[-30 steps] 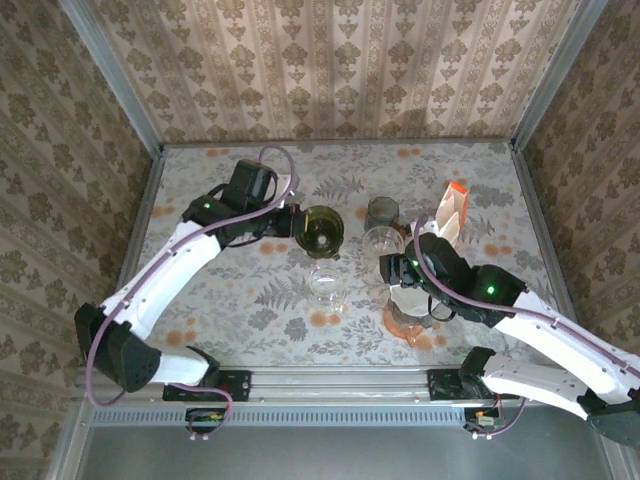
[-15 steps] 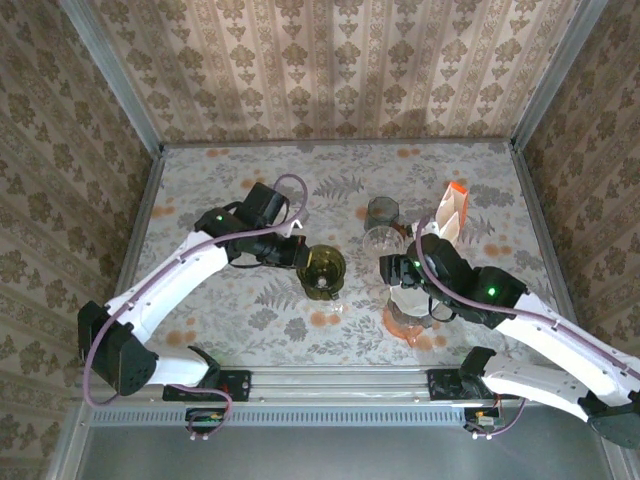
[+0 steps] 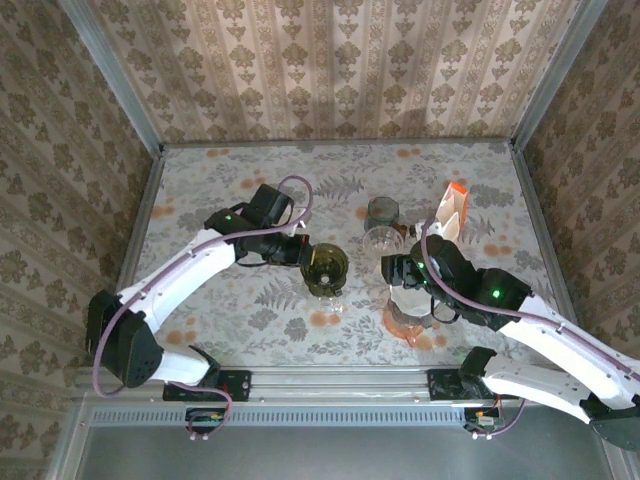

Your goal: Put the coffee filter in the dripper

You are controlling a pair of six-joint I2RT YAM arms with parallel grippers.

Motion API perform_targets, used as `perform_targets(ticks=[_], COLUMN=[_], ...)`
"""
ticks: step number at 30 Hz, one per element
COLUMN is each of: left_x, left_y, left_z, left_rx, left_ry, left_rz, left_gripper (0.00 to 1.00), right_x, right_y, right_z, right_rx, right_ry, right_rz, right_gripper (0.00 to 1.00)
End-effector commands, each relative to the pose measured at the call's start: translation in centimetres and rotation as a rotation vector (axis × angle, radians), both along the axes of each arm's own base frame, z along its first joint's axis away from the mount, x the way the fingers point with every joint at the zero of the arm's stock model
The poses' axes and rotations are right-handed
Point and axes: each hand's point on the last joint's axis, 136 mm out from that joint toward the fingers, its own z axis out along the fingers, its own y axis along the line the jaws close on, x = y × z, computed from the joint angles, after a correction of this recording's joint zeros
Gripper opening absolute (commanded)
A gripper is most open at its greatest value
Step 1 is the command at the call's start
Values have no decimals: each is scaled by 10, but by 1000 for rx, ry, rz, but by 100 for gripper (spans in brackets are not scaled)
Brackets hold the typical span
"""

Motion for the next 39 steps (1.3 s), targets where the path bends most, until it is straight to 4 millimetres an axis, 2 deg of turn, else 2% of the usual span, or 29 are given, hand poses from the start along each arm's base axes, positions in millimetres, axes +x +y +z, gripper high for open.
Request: perform_targets(ticks=[1,12,19,23,25,26,27,30,32,35,39], left_x=[1,0,1,8,12,14,17,24,29,33,34], left_y=[0,5,5,11,16,19,22,30,36,37,37], left_z=[0,-13,-8,9,23,30,39,66,80,88,84], left_rx=[-7,-9,-32,-67,-96,-113,-135,-193,-231,-328,-416], left_ry=[-5,26,12,-28,-60,-75,-96,-175,-224,-246,-245], left_rz=[-9,5,22,62,89,104,116,157,190,220,238], left_gripper=[0,0,35,60,69,78,100,100,100,100,98], right_x=[-3,-4,-4,-4,-4,-4,-3,6,18,44,80], right_y=[-8,-8,-9,-9,-9,-9,-9,-11,-15,-28,-66], right_z=[0,1,2,4,4,4,5,8,8,6,-9], right_rx=[-8,-6,-4,-1,-2,-4,-4,-11,-13,29,-3], right_ry=[3,0,0,-2,-2,-2,-3,-6,11,64,104], right_rz=[-17,-19,-20,-20,-20,-22,-24,-51,-86,-155,-301], right_gripper=[81,81,81,82,82,82,82,83,79,70,59])
